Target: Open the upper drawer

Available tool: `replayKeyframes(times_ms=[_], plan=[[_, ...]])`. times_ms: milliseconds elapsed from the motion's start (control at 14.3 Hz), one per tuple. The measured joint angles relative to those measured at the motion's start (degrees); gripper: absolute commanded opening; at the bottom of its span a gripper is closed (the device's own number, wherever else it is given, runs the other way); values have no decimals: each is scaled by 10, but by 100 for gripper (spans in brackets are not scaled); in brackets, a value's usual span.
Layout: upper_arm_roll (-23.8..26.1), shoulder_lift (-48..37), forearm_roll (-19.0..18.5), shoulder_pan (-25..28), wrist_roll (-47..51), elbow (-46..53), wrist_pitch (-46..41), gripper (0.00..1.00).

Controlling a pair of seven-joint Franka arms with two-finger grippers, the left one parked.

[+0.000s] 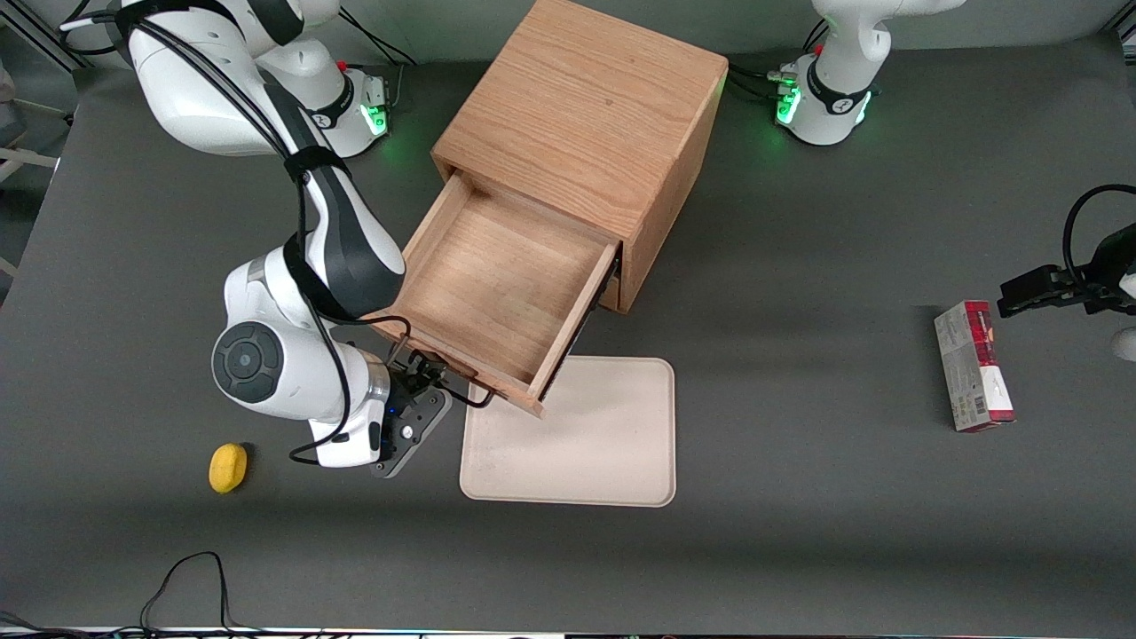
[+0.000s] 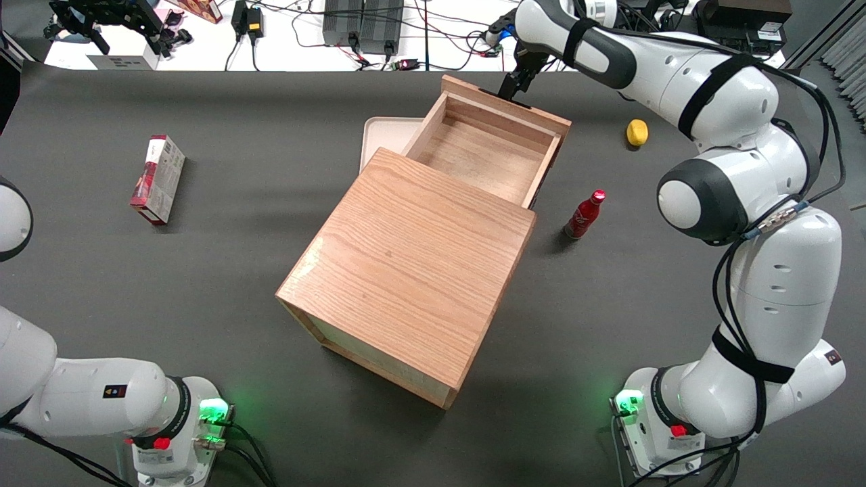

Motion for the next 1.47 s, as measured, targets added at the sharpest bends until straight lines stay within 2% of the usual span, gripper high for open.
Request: replayKeyframes(times_ms=[350, 771, 1121, 1261, 1471], plan=[[1, 0, 0, -9, 0, 7, -18, 100], [2, -6, 20, -13, 0, 74, -149, 100], [-5, -60, 26, -23, 0, 85, -259, 100], [-34, -112, 26, -24, 0, 36, -267, 100], [-64, -237, 8, -29, -2, -130, -190, 100]])
